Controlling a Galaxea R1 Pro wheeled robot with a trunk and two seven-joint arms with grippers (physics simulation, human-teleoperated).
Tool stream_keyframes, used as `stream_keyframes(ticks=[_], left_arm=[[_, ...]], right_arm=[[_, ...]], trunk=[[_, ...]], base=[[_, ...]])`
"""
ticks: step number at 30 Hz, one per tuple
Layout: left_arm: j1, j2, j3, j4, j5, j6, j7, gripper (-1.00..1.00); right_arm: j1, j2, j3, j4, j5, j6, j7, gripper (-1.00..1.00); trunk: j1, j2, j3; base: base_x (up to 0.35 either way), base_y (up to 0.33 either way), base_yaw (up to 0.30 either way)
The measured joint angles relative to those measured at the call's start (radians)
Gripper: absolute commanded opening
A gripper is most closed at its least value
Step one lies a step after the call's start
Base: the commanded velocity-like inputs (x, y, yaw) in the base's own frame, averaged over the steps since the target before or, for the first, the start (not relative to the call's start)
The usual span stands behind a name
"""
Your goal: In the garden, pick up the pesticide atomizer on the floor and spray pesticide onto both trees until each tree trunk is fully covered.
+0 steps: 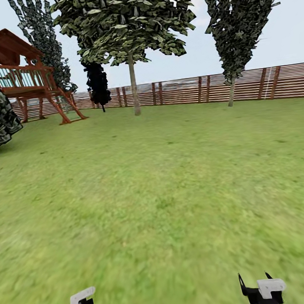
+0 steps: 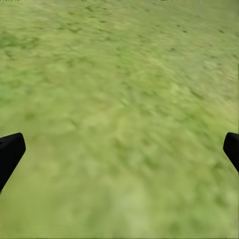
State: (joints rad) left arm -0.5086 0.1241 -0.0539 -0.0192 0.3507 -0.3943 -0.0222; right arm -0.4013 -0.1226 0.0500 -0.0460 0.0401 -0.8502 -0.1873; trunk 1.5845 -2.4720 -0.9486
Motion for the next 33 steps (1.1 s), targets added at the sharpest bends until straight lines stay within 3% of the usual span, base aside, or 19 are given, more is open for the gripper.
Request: stream_keyframes(ticks=[33], left_arm=[[0.0,0.0,0.0,0.0,0.0,0.0,0.0,-1.0]], right_arm=[[0.0,0.0,0.0,0.0,0.0,0.0,0.0,1.0]], trunk=[[0.0,0.0,0.0]], base=[[0.331,0.0,0.0]])
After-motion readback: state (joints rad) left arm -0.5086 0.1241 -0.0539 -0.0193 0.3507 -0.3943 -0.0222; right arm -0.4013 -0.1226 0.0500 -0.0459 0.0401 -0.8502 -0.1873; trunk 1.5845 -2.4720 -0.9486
